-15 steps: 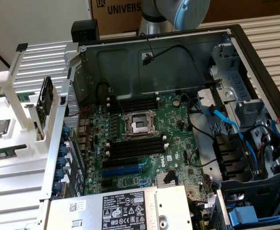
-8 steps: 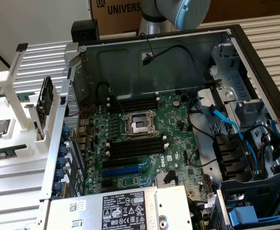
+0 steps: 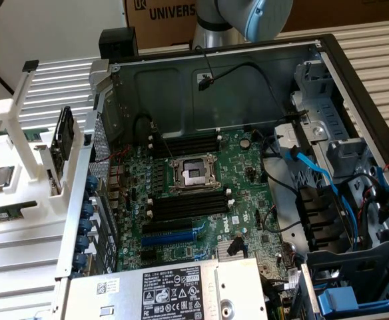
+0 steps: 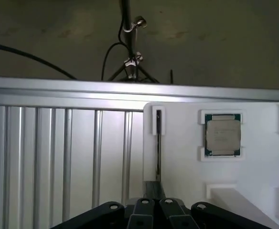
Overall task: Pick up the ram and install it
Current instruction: 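Pick up the ram and move it above insertion slot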
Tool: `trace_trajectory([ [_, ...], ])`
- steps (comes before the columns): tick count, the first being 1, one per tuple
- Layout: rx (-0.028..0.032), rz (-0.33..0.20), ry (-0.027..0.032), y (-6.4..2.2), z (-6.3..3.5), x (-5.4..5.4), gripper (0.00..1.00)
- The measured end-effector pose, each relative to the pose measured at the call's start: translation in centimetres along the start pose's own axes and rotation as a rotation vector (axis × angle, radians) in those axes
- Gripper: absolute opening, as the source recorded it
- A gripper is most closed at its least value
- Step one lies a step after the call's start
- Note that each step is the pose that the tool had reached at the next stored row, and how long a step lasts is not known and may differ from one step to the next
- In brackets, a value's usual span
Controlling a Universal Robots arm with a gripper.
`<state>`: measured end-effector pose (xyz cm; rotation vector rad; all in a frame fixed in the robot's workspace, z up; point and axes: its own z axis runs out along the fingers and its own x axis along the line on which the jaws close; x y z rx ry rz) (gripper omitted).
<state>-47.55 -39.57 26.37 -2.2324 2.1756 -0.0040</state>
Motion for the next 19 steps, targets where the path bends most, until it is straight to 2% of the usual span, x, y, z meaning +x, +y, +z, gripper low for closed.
trace_trajectory([
  [3, -0.0002, 0.0, -0.0061, -0.08, 0.48, 0.6, 0.11],
  [4, -0.0004, 0.0, -0.0119, -0.22, 0.79, 1.0, 0.11],
  [6, -0.0034, 0.0, -0.0194, -0.46, 0.96, 1.2, 0.11],
  [7, -0.012, 0.001, -0.0306, -0.64, 1.07, 1.3, 0.11],
  [9, -0.0245, 0.001, -0.0421, -0.83, 1.15, 1.4, 0.11],
  [10, -0.0327, 0.002, -0.0472, -0.96, 1.19, 1.4, 0.11],
  [12, -0.0517, 0.002, -0.0548, -1.32, 1.24, 1.4, 0.11],
  [13, -0.0698, 0.003, -0.0586, -1.88, 1.33, 1.4, 0.11],
  [14, -0.0757, 0.003, -0.0587, -2.26, 1.42, 1.4, 0.11],
  [15, -0.0794, 0.004, -0.0588, -2.6, 1.55, 1.4, 0.11],
  [16, -0.0805, 0.004, -0.0589, -2.78, 1.75, 1.4, 0.11],
  [18, -0.0809, 0.004, -0.0589, -2.96, 2.12, 1.3, 0.11],
  [19, -0.0809, 0.004, -0.0588, -3.06, 2.48, 0.9, 0.11],
])
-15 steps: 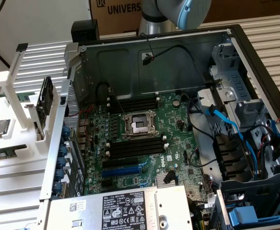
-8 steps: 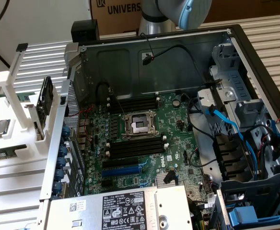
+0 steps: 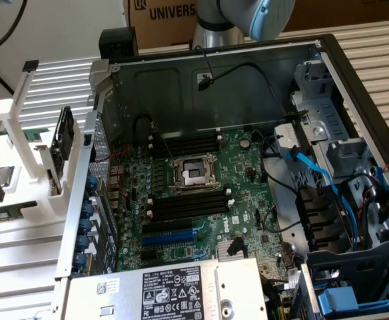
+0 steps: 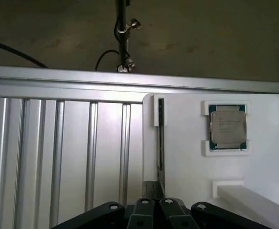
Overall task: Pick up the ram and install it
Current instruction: 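Pick up the ram and move it above insertion slot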
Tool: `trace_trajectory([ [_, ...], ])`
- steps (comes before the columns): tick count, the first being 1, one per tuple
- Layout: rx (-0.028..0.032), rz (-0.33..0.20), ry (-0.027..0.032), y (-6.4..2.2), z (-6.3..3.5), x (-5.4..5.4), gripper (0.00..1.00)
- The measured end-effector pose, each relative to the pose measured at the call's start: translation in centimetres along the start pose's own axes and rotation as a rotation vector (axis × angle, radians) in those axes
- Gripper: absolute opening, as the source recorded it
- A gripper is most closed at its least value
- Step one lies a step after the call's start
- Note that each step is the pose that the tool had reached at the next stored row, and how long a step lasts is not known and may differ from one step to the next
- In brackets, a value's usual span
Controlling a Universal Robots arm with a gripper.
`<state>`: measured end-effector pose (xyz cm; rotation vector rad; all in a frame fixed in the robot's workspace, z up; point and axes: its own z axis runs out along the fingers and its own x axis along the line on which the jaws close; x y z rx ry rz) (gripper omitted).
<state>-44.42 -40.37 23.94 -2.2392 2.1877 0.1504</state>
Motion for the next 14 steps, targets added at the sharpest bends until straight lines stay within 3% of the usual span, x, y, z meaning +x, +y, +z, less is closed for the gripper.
trace_trajectory([
  [4, 0.0001, 0.0, 0.0001, -0.08, 0.81, -1.3, 0.11],
  [6, 0.0001, 0.0, 0.0046, -0.05, 1.07, -1.7, 0.11],
  [9, 0.0016, 0.002, 0.029, 0.32, 1.26, -2.1, 0.11],
  [10, 0.0031, 0.002, 0.04, 0.43, 1.29, -2.1, 0.11],
  [11, 0.0179, 0.003, 0.0568, 0.56, 1.33, -2.3, 0.11],
  [12, 0.028, 0.002, 0.0608, 0.63, 1.36, -2.3, 0.11],
  [13, 0.0519, 0.001, 0.0647, 0.88, 1.41, -2.3, 0.11],
  [14, 0.0637, 0.001, 0.0655, 1.03, 1.45, -2.3, 0.11],
])
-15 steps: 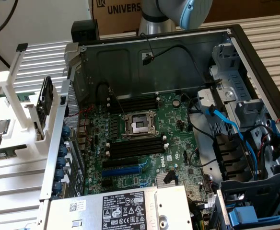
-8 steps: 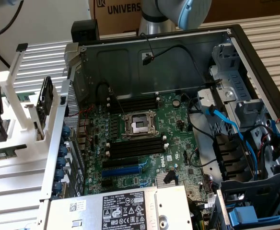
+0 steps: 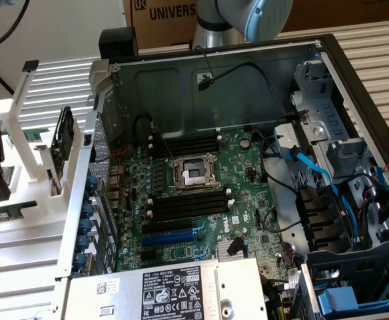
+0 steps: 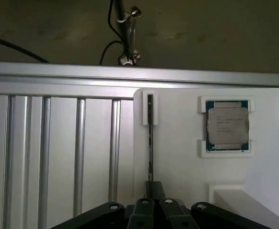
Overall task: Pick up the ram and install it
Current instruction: 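Pick up the ram and move it above insertion slot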
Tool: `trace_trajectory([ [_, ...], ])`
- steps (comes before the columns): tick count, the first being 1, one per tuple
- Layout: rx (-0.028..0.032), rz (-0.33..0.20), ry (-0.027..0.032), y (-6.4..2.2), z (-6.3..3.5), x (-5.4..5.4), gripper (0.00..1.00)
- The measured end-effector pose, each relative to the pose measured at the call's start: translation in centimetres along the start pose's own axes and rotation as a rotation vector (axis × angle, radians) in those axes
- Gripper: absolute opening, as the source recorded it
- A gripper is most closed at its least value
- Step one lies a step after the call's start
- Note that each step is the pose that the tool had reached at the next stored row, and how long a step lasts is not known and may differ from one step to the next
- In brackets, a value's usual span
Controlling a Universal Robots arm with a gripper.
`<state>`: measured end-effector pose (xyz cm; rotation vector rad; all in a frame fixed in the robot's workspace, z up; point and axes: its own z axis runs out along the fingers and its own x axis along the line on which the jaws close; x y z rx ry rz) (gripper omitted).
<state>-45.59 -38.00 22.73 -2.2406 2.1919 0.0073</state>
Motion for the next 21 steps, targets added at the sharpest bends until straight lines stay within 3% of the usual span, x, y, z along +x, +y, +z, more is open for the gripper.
trace_trajectory([
  [1, 0.0107, 0.0, 0.0005, 0.16, 0.04, 0.0, 0.11],
  [3, 0.0242, 0.0, 0.001, 0.42, 0.17, -0.01, 0.11],
  [6, 0.0325, 0.0, 0.001, 0.49, 0.59, 0.0, 0.11],
  [16, 0.0277, 0.0, 0.001, 0.5, 0.77, -0.01, 0.11],
  [18, 0.0267, 0.0, 0.001, 0.51, 0.77, -0.01, 0.17],
  [19, 0.0262, 0.0, 0.001, 0.51, 0.76, -0.01, 0.25],
  [21, 0.0253, 0.0, 0.001, 0.51, 0.77, 0.0, 0.25],
])
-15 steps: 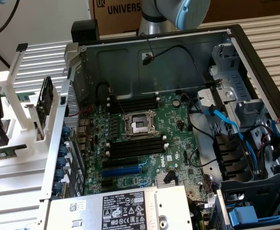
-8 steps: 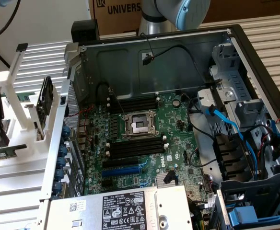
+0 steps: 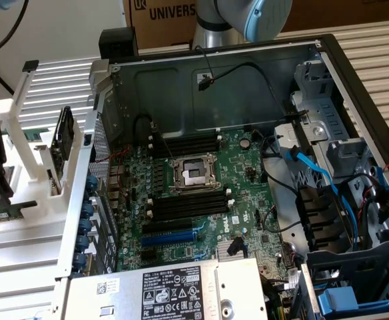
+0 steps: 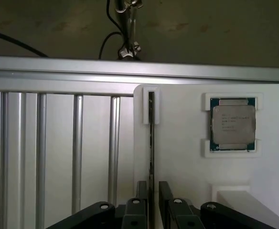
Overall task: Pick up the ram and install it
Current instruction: 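Pick up the ram and move it above insertion slot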
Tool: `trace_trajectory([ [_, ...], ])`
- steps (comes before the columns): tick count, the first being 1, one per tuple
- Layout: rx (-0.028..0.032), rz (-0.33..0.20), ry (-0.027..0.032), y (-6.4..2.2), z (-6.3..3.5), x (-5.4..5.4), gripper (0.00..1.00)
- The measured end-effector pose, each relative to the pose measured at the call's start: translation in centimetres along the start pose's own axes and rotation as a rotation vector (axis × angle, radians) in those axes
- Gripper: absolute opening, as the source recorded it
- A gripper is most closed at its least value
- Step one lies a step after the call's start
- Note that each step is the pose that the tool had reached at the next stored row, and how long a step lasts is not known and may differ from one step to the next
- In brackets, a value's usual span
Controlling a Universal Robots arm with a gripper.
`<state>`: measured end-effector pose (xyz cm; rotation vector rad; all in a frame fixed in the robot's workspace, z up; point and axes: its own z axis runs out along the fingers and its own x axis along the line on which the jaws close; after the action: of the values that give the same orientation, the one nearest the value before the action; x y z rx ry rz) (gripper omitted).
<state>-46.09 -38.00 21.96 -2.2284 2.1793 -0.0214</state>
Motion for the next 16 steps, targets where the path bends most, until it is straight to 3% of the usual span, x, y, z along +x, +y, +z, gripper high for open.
trace_trajectory([
  [16, -0.0006, 0.0, 0.0, 0.01, 1.06, 0.0, 0.25],
])
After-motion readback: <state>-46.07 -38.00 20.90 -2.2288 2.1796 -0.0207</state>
